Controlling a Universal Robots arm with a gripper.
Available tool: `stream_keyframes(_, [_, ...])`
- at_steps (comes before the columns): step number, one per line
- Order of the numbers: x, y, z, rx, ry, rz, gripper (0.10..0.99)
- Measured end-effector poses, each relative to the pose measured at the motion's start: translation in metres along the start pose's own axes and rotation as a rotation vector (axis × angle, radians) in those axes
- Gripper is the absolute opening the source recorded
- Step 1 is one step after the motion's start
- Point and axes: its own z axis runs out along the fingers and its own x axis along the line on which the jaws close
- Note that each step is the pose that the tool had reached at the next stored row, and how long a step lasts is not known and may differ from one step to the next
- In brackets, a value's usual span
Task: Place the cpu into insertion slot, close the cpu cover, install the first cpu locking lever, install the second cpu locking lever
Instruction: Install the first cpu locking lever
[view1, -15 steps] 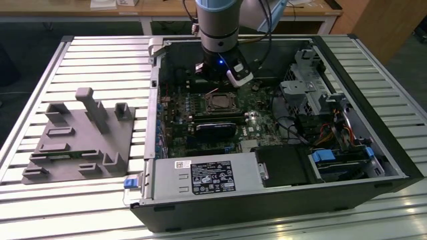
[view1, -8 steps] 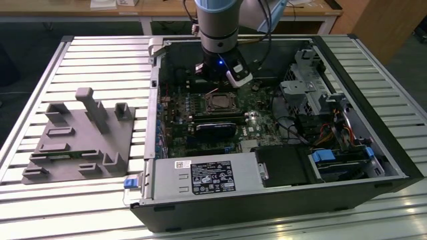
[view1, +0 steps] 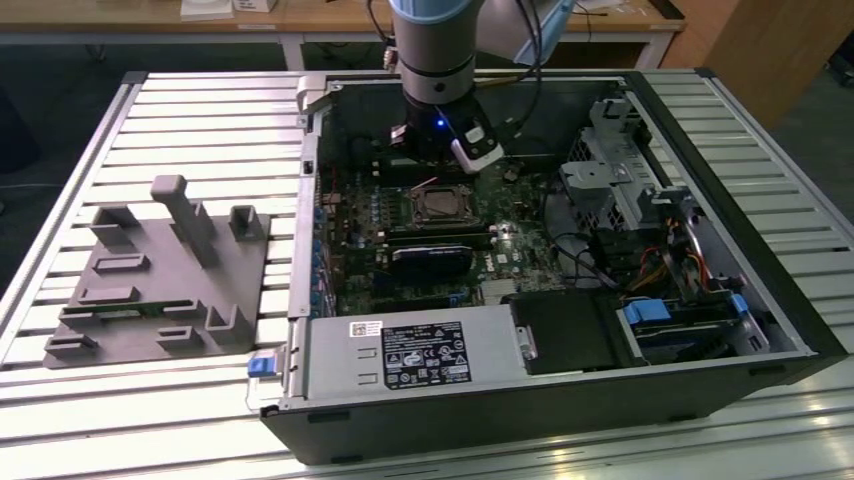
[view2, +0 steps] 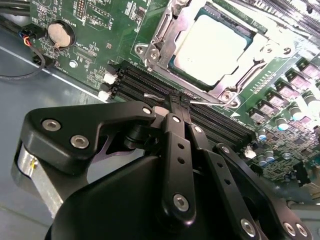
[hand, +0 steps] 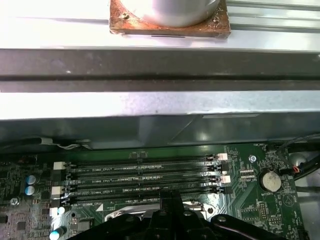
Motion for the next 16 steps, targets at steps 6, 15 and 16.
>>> stream_keyframes(6, [0.0004, 0.0004, 0.0030, 0.014, -0.0244, 0.003, 0.106])
stream_keyframes(15, [0.0011, -0.0001, 0.0051, 0.017, -0.0404, 0.005, 0.106])
stream_keyframes(16, [0.0024, -0.0002, 0.0051, 0.016, -0.0416, 0.005, 0.106])
